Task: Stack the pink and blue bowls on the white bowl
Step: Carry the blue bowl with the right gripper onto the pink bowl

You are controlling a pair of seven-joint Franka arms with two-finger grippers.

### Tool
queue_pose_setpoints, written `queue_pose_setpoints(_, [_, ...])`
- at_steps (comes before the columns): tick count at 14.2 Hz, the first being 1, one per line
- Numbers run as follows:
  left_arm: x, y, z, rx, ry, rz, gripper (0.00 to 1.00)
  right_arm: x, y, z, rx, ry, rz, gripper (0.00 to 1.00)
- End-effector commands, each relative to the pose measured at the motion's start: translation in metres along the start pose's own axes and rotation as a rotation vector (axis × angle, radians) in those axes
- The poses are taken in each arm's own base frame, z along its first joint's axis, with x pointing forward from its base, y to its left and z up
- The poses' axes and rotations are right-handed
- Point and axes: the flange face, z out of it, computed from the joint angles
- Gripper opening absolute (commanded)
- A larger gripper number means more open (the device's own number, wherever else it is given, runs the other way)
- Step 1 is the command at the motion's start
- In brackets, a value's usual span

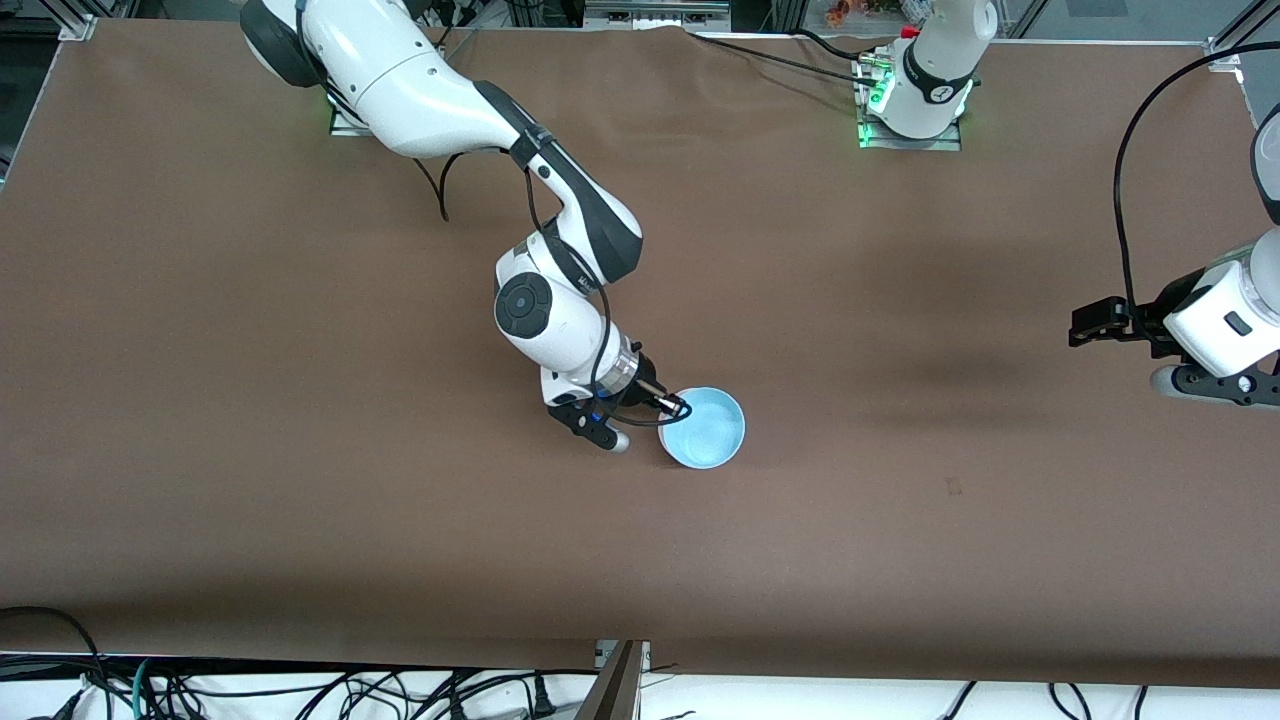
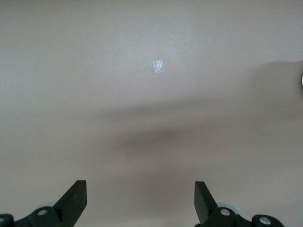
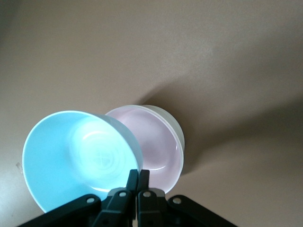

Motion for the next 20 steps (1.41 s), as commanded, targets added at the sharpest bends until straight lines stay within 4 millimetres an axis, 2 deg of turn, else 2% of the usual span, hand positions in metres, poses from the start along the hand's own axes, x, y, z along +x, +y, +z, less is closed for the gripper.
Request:
queue_pose_setpoints(1, [-0.007,0.000,-0.003,-0.013,-0.001,0.003,1.00,-0.002,-0.002,0.004,-0.028,0.019,-0.027,0.00])
queue_pose_setpoints(5, [-0.007,0.000,-0.005,-0.013,0.002,0.003,1.00,-0.007,0.011,0.011,-0.157,-0.003,-0.075,0.00])
queue_pose_setpoints(14, [-0.007,0.000,-0.004,-0.013,0.000,0.010,1.00,-0.009,0.004,0.011,-0.117,0.018,-0.084,0.00])
queue_pose_setpoints(20, [-0.007,-0.001,-0.004,-0.013,0.000,0.011,1.00,-0.015,0.007,0.023,-0.132,0.046,-0.130,0.00])
